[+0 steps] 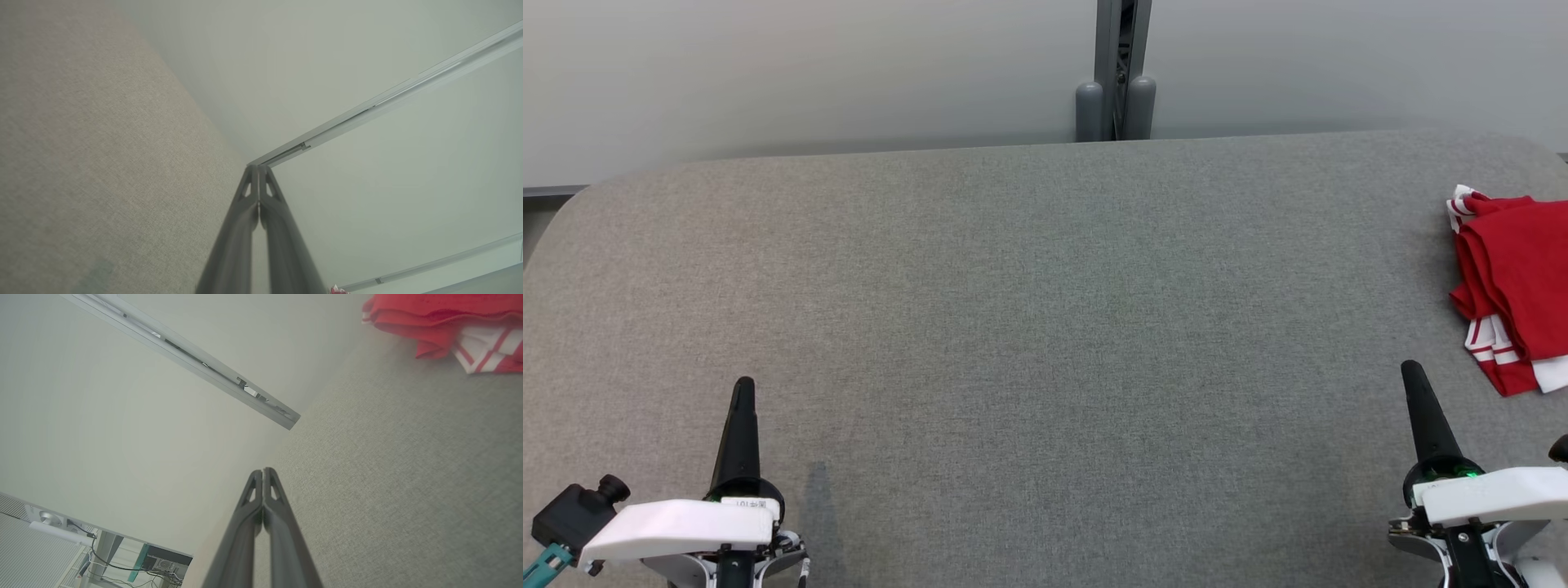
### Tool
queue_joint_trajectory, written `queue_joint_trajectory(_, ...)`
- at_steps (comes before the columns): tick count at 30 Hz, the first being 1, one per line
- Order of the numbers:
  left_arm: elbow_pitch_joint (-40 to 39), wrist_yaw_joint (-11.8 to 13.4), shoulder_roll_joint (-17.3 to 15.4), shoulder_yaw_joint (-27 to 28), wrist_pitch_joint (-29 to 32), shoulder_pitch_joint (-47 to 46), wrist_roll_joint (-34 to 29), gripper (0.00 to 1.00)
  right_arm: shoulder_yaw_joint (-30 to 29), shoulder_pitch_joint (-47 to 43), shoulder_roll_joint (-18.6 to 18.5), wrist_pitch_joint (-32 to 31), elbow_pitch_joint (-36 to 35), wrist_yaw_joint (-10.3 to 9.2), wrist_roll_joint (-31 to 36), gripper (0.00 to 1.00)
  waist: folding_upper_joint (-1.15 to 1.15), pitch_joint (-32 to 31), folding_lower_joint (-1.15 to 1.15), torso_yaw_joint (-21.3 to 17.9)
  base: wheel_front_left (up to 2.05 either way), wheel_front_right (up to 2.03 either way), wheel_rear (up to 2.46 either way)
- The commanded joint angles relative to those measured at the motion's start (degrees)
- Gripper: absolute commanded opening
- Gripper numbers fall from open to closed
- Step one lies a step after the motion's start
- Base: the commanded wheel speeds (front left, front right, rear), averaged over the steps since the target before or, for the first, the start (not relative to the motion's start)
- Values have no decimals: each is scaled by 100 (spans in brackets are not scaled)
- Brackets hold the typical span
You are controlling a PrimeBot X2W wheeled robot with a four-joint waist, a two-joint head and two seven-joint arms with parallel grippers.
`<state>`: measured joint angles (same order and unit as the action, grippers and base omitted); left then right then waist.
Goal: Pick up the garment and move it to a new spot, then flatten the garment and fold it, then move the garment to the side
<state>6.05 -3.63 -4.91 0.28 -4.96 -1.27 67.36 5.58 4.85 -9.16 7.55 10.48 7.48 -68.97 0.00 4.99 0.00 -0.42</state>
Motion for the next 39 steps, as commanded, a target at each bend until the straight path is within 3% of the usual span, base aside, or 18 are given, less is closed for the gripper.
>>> queue_joint_trajectory(1,-41,10,-58,40,38,-101,127,0,-5,105,-67,-38,-22,2,-166,0,0,-9,0,1,0,0,0)
queue_joint_trajectory(39,-8,36,-129,145,448,-159,2047,0,337,156,-520,-111,41,2,-2686,0,0,-317,0,26,0,0,0)
